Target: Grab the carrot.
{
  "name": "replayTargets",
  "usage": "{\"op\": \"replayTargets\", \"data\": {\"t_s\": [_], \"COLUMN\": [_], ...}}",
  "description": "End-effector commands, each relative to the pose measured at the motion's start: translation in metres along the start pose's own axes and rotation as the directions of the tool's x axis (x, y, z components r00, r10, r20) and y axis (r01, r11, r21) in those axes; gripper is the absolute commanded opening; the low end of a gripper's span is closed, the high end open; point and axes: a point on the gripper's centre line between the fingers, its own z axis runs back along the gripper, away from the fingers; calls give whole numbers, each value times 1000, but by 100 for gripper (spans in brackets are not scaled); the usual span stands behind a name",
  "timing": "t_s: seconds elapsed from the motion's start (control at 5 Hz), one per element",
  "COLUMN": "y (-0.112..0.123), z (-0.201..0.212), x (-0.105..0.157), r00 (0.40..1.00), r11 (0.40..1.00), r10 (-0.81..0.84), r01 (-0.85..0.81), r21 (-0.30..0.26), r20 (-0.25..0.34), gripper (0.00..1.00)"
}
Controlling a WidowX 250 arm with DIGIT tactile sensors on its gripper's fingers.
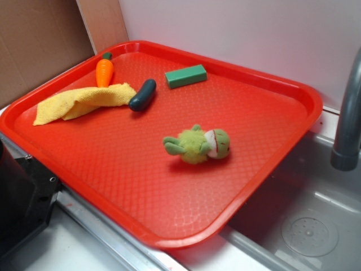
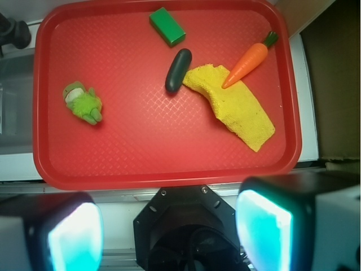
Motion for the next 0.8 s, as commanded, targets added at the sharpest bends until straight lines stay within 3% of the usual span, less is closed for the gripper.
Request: {"op": "replayTargets", "data": {"t_s": [0.0, 0.2, 0.6], "y": [0, 12, 49], "z": [0, -10, -36], "x": [0, 8, 24], "r00": [1000, 985, 891], "r11": [1000, 985, 901], "r10": [0, 170, 432], "r01": [0, -169, -432], "r21": [0, -11, -32], "r20": [0, 37, 142], "gripper": [100, 100, 100]}}
